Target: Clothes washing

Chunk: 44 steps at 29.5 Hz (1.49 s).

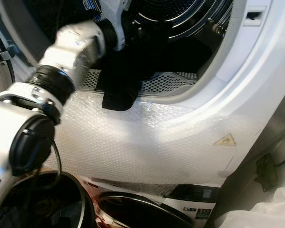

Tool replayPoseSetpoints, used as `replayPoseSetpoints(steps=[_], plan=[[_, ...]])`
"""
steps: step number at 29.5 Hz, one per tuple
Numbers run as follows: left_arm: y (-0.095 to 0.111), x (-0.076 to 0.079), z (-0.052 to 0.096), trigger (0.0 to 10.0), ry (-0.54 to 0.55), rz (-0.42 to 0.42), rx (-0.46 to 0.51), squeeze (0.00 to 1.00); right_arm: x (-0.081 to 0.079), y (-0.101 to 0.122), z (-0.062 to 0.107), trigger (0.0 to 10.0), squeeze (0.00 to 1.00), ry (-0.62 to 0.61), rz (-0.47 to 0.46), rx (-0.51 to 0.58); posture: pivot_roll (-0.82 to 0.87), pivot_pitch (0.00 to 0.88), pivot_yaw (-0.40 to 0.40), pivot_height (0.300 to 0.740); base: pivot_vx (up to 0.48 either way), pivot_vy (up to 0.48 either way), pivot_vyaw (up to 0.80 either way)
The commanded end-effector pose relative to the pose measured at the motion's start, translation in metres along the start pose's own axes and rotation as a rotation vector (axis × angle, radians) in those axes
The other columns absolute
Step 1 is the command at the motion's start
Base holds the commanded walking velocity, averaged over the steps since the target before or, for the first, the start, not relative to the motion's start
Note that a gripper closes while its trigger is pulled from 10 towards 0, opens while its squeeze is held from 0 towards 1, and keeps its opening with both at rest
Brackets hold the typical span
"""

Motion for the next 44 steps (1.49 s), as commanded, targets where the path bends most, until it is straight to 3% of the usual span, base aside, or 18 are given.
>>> replayPoseSetpoints(steps=[1, 2, 3, 5, 8, 9, 10, 12, 14, 15, 21, 24, 27, 29, 36, 40, 44], plan=[[0.01, 0.001, 0.018, 10.0, -0.08, -0.028, 0.012, 0.0, -0.003, 0.005, -0.001, 10.0, 0.0, 0.003, -0.014, 0.007, 0.11, 0.0, 0.108, 0.74, 0.0, 0.0, 0.0], [0.01, 0.0, 0.028, 10.0, -0.077, -0.02, 0.004, 0.0, -0.003, 0.007, -0.002, 10.0, 0.0, 0.003, -0.016, 0.011, 0.12, 0.0, 0.112, 0.74, 0.0, 0.0, 0.0], [0.01, 0.0, 0.028, 10.0, -0.077, -0.02, 0.004, 0.0, -0.003, 0.007, -0.002, 10.0, 0.0, 0.003, -0.016, 0.011, 0.12, 0.0, 0.112, 0.74, 0.0, 0.0, 0.0], [0.01, 0.004, 0.056, 10.0, -0.104, -0.043, -0.009, 0.0, -0.007, 0.015, -0.003, 10.0, 0.0, 0.014, -0.008, 0.025, 0.13, 0.0, 0.114, 0.74, 0.0, 0.0, 0.0], [0.015, 0.008, 0.08, 10.0, -0.119, -0.035, -0.014, 0.0, -0.009, 0.022, -0.004, 10.0, 0.0, 0.02, -0.014, 0.041, 0.15, 0.0, 0.12, 0.74, 0.0, 0.0, 0.0], [0.024, 0.013, 0.094, 10.0, -0.13, 0.004, 0.009, 0.0, -0.011, 0.025, -0.005, 10.0, 0.0, 0.022, -0.016, 0.049, 0.15, 0.0, 0.116, 0.74, 0.0, 0.0, 0.0], [0.024, 0.013, 0.094, 10.0, -0.13, 0.004, 0.009, 0.0, -0.011, 0.025, -0.005, 10.0, 0.0, 0.022, -0.016, 0.049, 0.15, 0.0, 0.116, 0.74, 0.0, 0.0, 0.0], [0.035, 0.026, 0.11, 10.0, -0.158, 0.09, 0.045, 0.0, -0.011, 0.028, -0.005, 10.0, 0.0, 0.024, -0.017, 0.055, 0.15, 0.0, 0.116, 0.74, 0.0, 0.0, 0.0], [0.035, 0.042, 0.125, 10.0, -0.209, 0.15, 0.032, 0.0, -0.012, 0.027, -0.005, 10.0, 0.0, 0.028, -0.013, 0.054, 0.17, 0.0, 0.108, 0.74, 0.0, 0.0, 0.0], [0.028, 0.057, 0.136, 10.0, -0.231, 0.218, 0.011, 0.0, -0.013, 0.026, -0.005, 10.0, 0.0, 0.032, -0.006, 0.05, 0.18, 0.0, 0.102, 0.74, 0.0, 0.0, 0.0], [0.002, 0.07, 0.139, 10.0, -0.103, 0.293, -0.035, 0.0, -0.013, 0.023, -0.004, 10.0, 0.0, 0.034, 0.004, 0.04, 0.18, 0.0, 0.101, 0.74, 0.0, 0.0, 0.0], [-0.02, 0.064, 0.128, 10.0, 0.124, 0.333, -0.014, 0.0, -0.01, 0.022, -0.004, 10.0, 0.0, 0.028, 0.003, 0.039, 0.18, 0.0, 0.101, 0.74, 0.0, 0.0, 0.0], [-0.033, 0.065, 0.123, 10.0, 0.267, 0.363, -0.031, 0.0, -0.007, 0.021, -0.004, 10.0, 0.0, 0.022, -0.003, 0.04, 0.18, 0.0, 0.103, 0.74, 0.0, 0.0, 0.0], [-0.041, 0.078, 0.118, 10.0, 0.292, 0.38, -0.055, 0.0, -0.007, 0.02, -0.004, 10.0, 0.0, 0.02, -0.002, 0.039, 0.17, 0.0, 0.105, 0.74, 0.0, 0.0, 0.0], [-0.051, 0.095, 0.111, 10.0, 0.332, 0.475, -0.074, 0.0, -0.01, 0.021, -0.004, 10.0, 0.0, 0.029, -0.001, 0.04, 0.18, 0.0, 0.105, 0.74, 0.0, 0.0, 0.0], [-0.062, 0.085, 0.113, 10.0, 0.431, 0.535, -0.125, 0.0, -0.012, 0.021, -0.004, 10.0, 0.0, 0.035, 0.002, 0.039, 0.18, 0.0, 0.107, 0.74, 0.0, 0.0, 0.0], [-0.071, 0.063, 0.118, 10.0, 0.614, 0.533, -0.203, 0.0, -0.013, 0.021, -0.004, 10.0, 0.0, 0.039, 0.002, 0.038, 0.17, 0.0, 0.107, 0.74, 0.0, 0.0, 0.0]])
Point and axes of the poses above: a point about 5 cm out from each wrist's last joint towards the gripper, its own z axis pointing back from the gripper into the wrist, its own y axis along the axis of the wrist's last joint, x = y × z, the point moved 4 cm from there along -z, pointing out of the wrist towards the gripper, and after that the axes turned 7 degrees about z, right-handed, at the moved point
